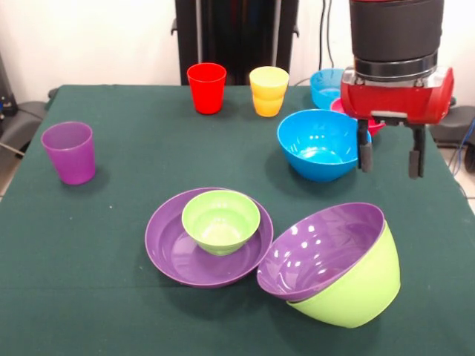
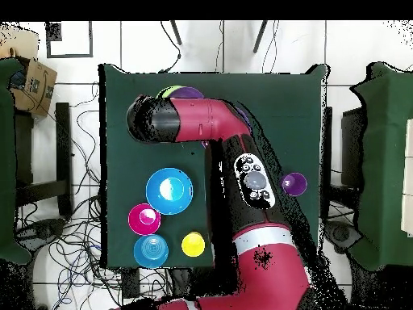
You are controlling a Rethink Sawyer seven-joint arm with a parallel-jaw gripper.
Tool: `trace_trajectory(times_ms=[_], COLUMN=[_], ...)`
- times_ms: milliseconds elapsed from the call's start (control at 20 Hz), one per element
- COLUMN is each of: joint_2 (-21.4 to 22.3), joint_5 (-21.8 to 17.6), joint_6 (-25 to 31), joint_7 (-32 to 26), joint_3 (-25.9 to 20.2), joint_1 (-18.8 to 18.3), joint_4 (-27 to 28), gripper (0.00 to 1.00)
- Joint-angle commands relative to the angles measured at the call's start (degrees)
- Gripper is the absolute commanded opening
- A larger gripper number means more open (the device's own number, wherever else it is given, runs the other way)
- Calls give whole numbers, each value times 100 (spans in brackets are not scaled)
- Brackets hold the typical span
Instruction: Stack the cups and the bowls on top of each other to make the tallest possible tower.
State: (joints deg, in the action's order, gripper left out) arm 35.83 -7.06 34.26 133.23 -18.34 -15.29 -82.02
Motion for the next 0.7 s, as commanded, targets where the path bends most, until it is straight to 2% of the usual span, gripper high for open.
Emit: trace_trajectory(times_ms=[50, 200, 300, 450, 700], joint_2=[-633, -1277, -1443, -1466, -1246], joint_5=[-289, -533, -629, -659, -648], joint_6=[-58, -510, -664, -634, -491], joint_7=[-472, -692, -701, -742, -903], joint_3=[-235, -291, -271, -306, -436], joint_1=[-95, -105, -75, -107, -305], joint_4=[322, 902, 1057, 1056, 765], gripper=[100, 100, 100, 100, 100])
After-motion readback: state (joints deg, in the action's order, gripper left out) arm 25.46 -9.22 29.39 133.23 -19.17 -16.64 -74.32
